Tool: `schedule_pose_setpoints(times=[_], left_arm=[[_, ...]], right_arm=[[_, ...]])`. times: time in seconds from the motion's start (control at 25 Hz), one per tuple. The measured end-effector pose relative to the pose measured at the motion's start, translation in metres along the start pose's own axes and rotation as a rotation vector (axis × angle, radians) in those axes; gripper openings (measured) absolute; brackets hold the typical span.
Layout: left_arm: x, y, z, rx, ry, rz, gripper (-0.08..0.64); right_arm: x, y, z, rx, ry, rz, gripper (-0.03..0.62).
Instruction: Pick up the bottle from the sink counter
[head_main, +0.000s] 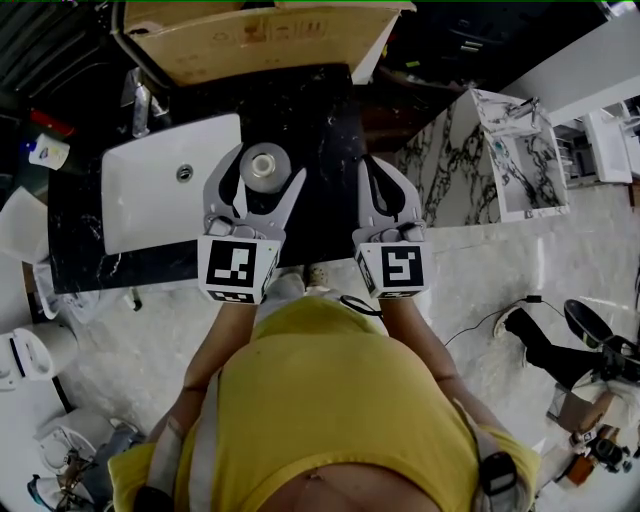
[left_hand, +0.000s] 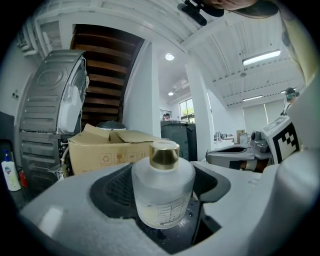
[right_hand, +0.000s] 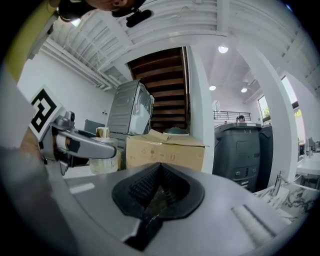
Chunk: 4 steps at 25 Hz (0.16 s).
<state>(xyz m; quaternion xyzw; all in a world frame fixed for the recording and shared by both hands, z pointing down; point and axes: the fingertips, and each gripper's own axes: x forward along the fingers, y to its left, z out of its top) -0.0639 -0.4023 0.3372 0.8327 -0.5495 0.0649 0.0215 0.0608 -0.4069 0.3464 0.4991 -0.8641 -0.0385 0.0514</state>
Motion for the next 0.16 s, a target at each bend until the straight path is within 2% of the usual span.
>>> schedule_pose_setpoints(times=[0.16], left_arm=[[-0.0012,0.0026,0.0035,0.023,-0.024,0.006,0.339]], right_arm=[[-0.0011,0.0051,-0.0067,0.011,0.035,0.009,0.000]])
